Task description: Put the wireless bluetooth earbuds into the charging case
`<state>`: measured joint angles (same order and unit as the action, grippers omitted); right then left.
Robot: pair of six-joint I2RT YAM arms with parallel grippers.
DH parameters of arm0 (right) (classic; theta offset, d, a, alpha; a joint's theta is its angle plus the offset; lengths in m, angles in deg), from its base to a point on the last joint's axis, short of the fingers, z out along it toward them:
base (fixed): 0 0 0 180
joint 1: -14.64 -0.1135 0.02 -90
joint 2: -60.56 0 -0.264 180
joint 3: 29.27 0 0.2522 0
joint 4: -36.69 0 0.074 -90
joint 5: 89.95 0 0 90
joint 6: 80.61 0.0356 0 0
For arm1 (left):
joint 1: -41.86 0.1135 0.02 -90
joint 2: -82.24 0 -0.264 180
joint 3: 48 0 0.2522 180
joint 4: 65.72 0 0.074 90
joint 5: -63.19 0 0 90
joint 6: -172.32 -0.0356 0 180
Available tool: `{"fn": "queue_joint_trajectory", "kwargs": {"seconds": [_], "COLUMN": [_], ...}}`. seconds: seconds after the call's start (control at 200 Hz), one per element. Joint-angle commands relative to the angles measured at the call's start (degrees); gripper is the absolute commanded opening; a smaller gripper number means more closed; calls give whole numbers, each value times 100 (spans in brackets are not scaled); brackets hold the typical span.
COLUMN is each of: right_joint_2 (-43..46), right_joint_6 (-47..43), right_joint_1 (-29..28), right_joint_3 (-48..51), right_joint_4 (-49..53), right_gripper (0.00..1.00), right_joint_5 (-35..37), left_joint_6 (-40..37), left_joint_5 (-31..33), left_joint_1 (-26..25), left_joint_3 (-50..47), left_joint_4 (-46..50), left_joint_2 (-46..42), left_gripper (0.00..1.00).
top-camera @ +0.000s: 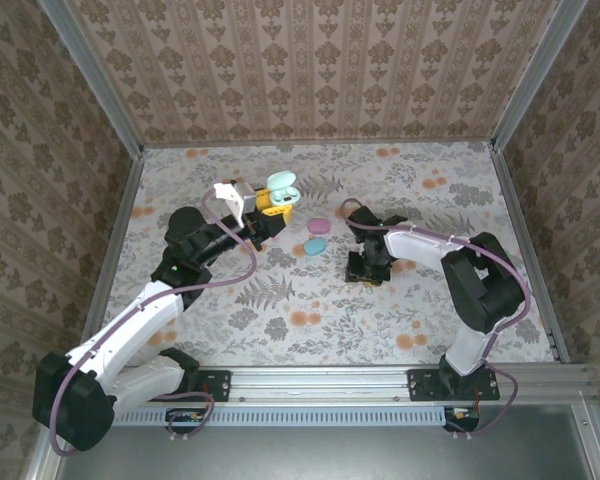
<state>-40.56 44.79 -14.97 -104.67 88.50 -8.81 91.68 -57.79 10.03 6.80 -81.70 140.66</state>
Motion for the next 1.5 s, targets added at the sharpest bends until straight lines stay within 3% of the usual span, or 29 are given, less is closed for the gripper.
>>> {"fn": "queue_joint_trajectory", "kwargs": {"seconds": [0.0,0.29,0.7,0.9,1.495], "right_joint_2": [-304,-91,-442,-503,-128], "right_joint_6": [-445,-422,-136,-234,-275], "right_joint_1": [-200,-362,-300,-300,-489], "right_joint_3": [-421,-392,-922,-781,-363], "right_joint_4": [577,817,1027,1041,1373], "right_gripper": [38,36,36,35,33], "right_joint_5": [-126,-26,946,524,359], "left_joint_6": [-76,-83,-66,-49,57], "left_joint_5": [33,25,-21,-56,-119], "left_joint_1": [27,46,72,80,72], "left_joint_3": [45,27,36,77,130], "left_joint_4": [-67,-15,-52,-84,-173], "left_joint_2": [-124,-163,-140,-78,30], "left_gripper": [26,26,26,26,26]}}
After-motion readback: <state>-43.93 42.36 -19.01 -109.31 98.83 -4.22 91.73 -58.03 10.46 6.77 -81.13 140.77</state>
